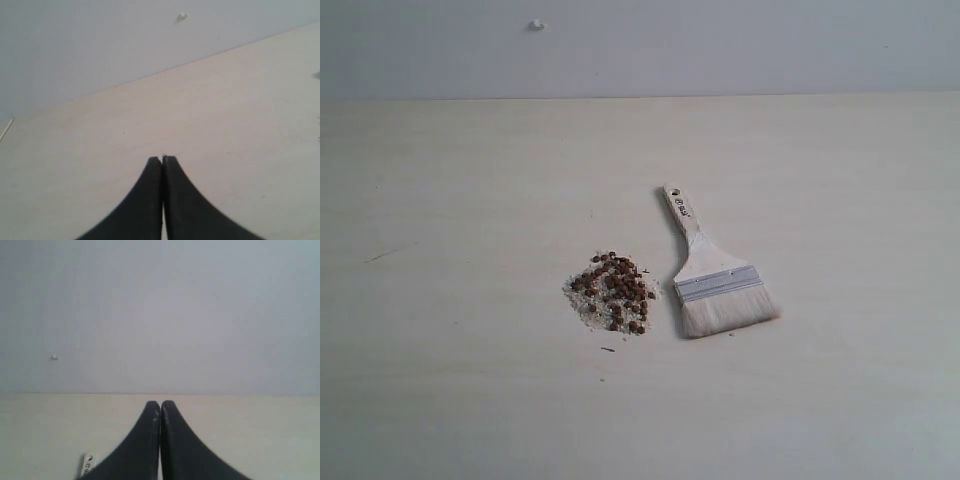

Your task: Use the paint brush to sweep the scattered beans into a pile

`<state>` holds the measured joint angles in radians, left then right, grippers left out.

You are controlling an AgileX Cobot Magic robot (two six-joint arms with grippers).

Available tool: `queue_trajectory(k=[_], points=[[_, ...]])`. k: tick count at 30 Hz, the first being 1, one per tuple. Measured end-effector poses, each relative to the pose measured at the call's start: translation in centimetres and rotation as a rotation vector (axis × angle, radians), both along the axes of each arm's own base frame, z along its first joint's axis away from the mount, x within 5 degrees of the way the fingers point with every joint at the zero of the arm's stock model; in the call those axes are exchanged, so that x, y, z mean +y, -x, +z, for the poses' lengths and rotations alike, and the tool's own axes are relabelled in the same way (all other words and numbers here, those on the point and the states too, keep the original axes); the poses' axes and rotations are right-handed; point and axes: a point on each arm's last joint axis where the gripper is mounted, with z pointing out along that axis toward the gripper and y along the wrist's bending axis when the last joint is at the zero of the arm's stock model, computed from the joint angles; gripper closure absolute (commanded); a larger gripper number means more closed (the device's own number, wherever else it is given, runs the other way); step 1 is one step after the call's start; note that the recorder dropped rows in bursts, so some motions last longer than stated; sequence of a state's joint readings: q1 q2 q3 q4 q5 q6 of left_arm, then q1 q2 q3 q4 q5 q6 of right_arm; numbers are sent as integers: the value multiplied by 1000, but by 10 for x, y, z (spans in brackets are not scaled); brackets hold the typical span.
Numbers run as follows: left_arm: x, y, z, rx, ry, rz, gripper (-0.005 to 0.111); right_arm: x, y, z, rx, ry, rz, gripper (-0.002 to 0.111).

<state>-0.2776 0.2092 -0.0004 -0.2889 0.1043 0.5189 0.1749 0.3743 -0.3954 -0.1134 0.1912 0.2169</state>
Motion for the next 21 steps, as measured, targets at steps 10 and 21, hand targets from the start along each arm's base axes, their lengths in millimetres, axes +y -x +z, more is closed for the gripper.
queue_trajectory(k=[10,21], points=[[0,0,0,0,0,0,107,-6,40,-58,-153,219,22,108],[0,0,0,0,0,0,107,-4,33,-110,17,263,49,108]])
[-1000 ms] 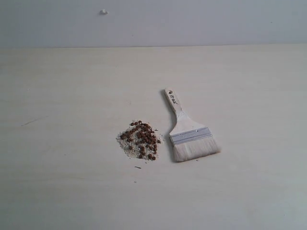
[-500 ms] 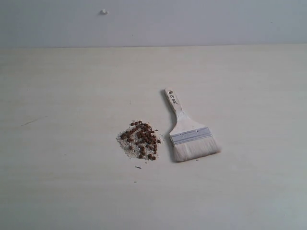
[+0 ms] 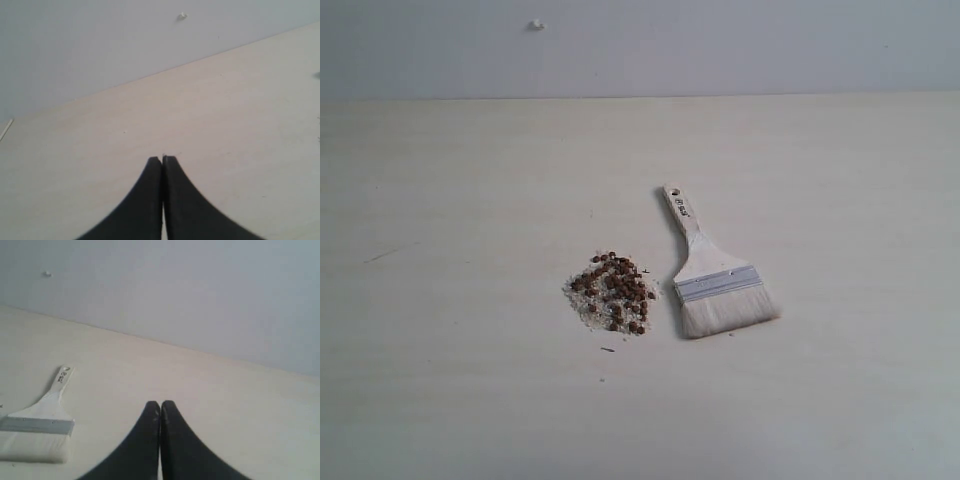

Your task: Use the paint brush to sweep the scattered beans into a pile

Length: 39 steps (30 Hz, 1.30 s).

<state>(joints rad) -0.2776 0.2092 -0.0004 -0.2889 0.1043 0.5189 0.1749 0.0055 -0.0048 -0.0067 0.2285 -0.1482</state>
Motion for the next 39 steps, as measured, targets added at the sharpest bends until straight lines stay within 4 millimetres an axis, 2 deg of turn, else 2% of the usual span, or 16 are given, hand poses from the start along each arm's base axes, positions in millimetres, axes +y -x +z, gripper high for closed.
queue_trajectory(k=[6,39], points=[[0,0,0,0,0,0,107,0,1,-6,69,5,0,108],[3,2,3,-37,10,28,107,0,1,-6,72,6,0,108]])
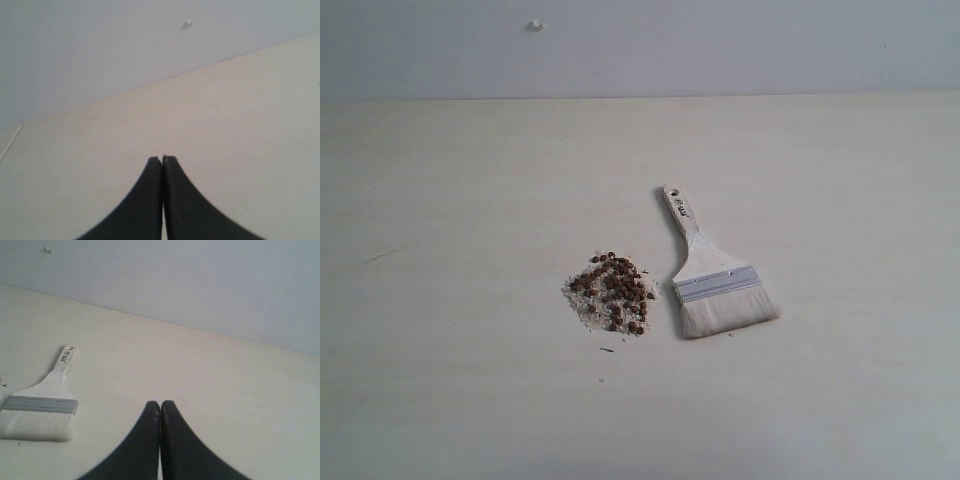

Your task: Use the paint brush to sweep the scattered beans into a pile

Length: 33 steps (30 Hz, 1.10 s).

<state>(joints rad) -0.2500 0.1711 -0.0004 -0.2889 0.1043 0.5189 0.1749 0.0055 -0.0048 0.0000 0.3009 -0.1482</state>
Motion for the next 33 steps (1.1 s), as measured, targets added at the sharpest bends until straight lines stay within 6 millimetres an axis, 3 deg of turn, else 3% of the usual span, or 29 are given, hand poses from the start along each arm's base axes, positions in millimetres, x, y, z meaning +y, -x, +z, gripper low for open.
queue_trajectory(k=[8,17,33], points=[[9,10,8,-132,39,112,107,0,0,0,2,0,0,108],[7,13,-8,46,16,110,107,0,0,0,2,-2,0,108],[7,13,-9,57,15,107,107,0,0,0,2,-2,0,108]])
